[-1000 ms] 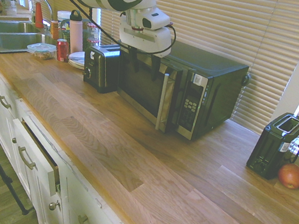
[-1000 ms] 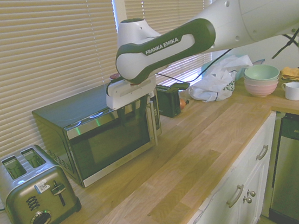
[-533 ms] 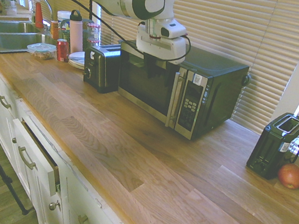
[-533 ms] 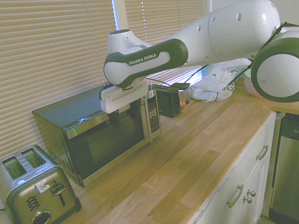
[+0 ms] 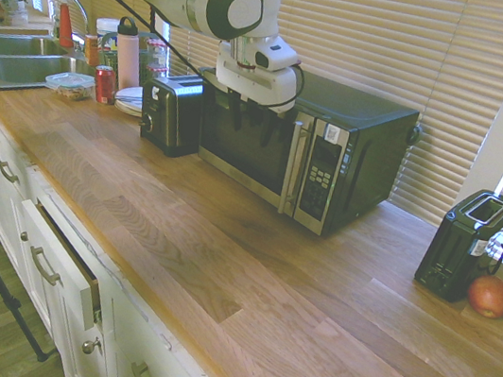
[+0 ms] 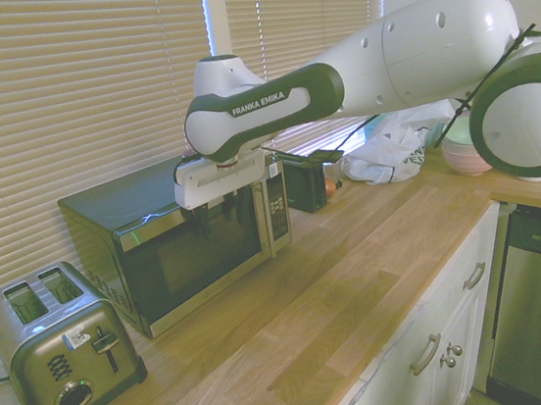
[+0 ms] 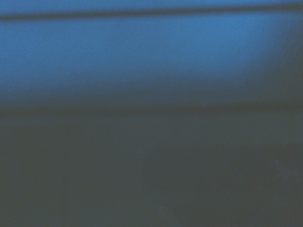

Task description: Close the microwave

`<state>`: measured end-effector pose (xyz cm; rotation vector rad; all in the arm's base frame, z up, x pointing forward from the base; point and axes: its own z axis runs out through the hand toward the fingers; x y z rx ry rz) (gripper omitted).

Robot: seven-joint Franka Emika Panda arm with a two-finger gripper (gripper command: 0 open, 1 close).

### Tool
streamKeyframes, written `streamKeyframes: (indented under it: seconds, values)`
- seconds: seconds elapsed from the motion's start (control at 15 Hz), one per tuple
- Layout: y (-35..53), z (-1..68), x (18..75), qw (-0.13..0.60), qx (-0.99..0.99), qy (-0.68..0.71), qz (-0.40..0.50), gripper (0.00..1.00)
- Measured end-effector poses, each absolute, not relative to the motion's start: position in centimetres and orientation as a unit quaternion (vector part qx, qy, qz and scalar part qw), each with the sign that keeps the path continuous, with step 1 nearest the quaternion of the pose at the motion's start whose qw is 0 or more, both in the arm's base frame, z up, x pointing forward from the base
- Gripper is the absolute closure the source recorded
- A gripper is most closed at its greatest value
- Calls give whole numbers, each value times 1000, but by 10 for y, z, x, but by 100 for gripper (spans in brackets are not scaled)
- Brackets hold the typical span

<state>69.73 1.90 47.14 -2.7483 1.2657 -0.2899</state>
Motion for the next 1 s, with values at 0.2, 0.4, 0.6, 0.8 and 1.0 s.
streamKeyframes:
  seconds: [0.2, 0.4, 0.6, 0.8, 1.0]
  values:
    - [37, 490, 659, 58, -908, 406, -88, 0]
    - [42, 490, 613, 52, -912, 402, -68, 0]
    - [39, 468, 569, 39, -913, 403, -42, 0]
    - [32, 443, 525, 34, -912, 408, -33, 0]
    - [27, 426, 482, 35, -910, 411, -37, 0]
